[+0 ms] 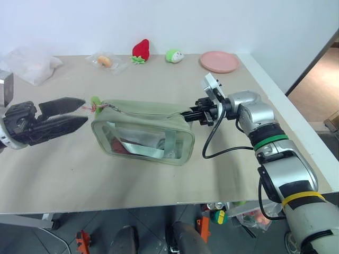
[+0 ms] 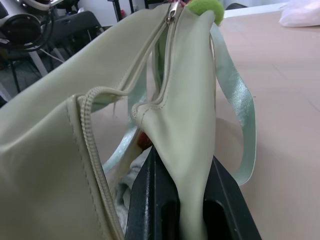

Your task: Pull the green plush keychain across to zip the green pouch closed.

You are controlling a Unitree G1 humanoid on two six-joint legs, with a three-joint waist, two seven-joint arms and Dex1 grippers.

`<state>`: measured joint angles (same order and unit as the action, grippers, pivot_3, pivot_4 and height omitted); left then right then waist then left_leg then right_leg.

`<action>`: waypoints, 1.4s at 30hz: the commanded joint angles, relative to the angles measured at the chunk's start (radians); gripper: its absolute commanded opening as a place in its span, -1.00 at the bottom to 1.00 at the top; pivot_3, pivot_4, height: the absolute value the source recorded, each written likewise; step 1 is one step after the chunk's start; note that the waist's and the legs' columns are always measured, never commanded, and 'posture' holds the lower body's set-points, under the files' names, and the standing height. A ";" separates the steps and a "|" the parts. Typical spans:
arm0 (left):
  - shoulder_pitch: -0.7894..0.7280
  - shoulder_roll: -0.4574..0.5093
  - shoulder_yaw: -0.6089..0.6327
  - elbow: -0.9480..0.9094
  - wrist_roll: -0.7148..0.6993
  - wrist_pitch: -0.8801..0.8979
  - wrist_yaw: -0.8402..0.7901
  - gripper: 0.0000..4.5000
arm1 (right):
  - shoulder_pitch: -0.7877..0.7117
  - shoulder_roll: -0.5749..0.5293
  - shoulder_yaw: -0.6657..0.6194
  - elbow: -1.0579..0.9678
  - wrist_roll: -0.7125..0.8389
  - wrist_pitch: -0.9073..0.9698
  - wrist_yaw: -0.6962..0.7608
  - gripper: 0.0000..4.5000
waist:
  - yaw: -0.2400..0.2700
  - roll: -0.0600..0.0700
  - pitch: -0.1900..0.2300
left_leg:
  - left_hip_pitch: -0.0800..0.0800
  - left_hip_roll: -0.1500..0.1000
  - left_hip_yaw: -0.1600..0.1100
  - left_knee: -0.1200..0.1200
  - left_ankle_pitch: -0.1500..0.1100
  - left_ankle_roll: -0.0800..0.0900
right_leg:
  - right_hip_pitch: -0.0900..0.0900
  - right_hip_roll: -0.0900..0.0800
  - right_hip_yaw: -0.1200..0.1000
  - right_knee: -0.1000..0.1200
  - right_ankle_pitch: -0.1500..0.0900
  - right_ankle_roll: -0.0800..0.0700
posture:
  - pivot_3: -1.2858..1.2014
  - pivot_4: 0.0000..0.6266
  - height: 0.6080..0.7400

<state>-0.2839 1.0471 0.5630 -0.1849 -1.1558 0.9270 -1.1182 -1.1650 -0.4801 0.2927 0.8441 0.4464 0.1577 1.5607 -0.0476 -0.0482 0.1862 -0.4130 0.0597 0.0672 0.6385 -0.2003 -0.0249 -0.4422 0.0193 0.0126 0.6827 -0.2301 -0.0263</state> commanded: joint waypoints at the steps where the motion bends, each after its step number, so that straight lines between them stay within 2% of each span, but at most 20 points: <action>1: 0.056 0.049 0.008 0.013 0.086 -0.043 -0.073 1.00 | -0.015 -0.024 -0.055 -0.046 -0.022 -0.029 0.051 -0.83 | 0.001 0.001 0.001 | 0.000 0.000 0.000 -0.001 0.000 0.000 | 0.000 0.000 0.000 0.000 0.000 0.000 | 0.03 -0.52 1.00; 18: 0.023 0.023 0.013 0.010 0.088 -0.045 -0.060 1.00 | 0.072 0.012 -0.033 -0.092 -0.065 0.005 0.054 -0.83 | -0.001 0.001 0.000 | 0.003 0.003 0.001 -0.001 0.000 0.000 | 0.001 0.003 0.001 0.000 0.000 -0.002 | 0.03 -0.52 1.00; 27: 0.012 0.021 0.019 0.008 0.082 -0.044 -0.053 1.00 | 0.053 0.004 -0.089 -0.009 -0.102 -0.048 0.014 -0.83 | 0.000 0.001 0.000 | 0.005 0.004 0.002 -0.001 0.000 -0.001 | 0.001 0.007 0.001 0.000 0.001 -0.003 | 0.03 -0.52 1.00; 31: 0.006 0.012 0.012 0.007 0.083 -0.051 -0.048 1.00 | 0.064 0.025 -0.122 -0.006 -0.077 -0.012 0.038 -0.83 | 0.001 0.001 0.000 | 0.004 0.005 0.001 -0.001 0.000 -0.001 | 0.001 0.007 0.001 0.000 0.001 -0.004 | 0.03 -0.52 1.00; 42: 0.006 -0.011 0.017 0.002 0.085 -0.057 -0.031 1.00 | 0.106 0.073 -0.225 -0.028 -0.035 0.044 -0.047 -0.83 | 0.001 0.000 0.000 | 0.005 0.004 0.002 -0.001 0.000 -0.001 | 0.001 0.006 0.002 0.000 0.001 -0.004 | 0.03 -0.52 1.00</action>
<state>-0.2678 1.0360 0.5475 -0.1677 -1.0629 0.8898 -1.1540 -1.0834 -0.4275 0.1403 0.8570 0.3707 0.1762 1.5438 -0.0470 -0.0481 0.1863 -0.4079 0.0642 0.0694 0.6370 -0.1999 -0.0257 -0.4408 0.0256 0.0146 0.6831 -0.2288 -0.0300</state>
